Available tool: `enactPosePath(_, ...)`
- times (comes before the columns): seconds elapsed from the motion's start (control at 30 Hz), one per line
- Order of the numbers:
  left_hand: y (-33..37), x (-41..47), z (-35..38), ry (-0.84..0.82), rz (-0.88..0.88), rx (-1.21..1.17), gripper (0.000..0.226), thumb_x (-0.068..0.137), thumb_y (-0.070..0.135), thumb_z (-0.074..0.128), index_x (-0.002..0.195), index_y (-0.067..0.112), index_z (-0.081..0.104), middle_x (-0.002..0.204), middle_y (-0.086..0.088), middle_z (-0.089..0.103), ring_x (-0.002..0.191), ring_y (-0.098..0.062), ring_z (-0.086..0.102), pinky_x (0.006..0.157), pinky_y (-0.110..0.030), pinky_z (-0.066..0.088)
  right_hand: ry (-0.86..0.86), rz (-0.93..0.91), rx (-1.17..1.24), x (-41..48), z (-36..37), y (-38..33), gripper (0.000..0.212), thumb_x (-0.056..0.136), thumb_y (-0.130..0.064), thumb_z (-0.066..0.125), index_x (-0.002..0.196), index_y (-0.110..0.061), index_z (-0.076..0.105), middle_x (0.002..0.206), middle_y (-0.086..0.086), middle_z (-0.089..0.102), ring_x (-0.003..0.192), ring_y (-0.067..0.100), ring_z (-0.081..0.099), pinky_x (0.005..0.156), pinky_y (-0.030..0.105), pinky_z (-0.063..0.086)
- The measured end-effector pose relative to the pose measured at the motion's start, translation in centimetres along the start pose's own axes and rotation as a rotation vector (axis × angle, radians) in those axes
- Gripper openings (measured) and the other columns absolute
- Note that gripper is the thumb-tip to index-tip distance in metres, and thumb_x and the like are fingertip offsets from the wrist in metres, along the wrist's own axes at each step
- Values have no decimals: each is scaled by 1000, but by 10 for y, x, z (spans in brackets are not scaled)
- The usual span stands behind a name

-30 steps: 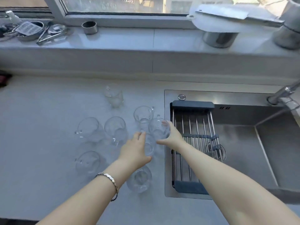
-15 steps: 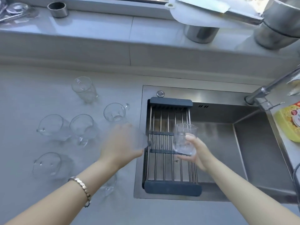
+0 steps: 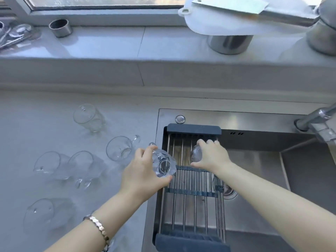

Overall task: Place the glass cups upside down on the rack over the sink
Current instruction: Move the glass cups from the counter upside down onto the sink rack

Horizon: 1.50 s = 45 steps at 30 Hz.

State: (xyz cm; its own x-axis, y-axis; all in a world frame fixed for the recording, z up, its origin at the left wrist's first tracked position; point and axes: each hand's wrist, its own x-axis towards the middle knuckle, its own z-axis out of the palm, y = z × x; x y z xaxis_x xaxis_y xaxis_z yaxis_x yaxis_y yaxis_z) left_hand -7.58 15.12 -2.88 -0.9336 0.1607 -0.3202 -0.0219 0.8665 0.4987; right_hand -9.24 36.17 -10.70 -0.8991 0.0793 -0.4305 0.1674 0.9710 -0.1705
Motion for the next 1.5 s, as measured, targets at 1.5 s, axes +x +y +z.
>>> enactPosePath(1.5, -58, 73, 76, -347, 698, 801, 41, 63, 49, 78, 96, 25, 75, 113, 3, 73, 113, -13, 65, 99, -49, 47, 61, -42, 339, 29, 19, -30, 88, 76, -49, 68, 142, -15, 22, 143, 11, 40, 126, 29, 45, 103, 39, 40)
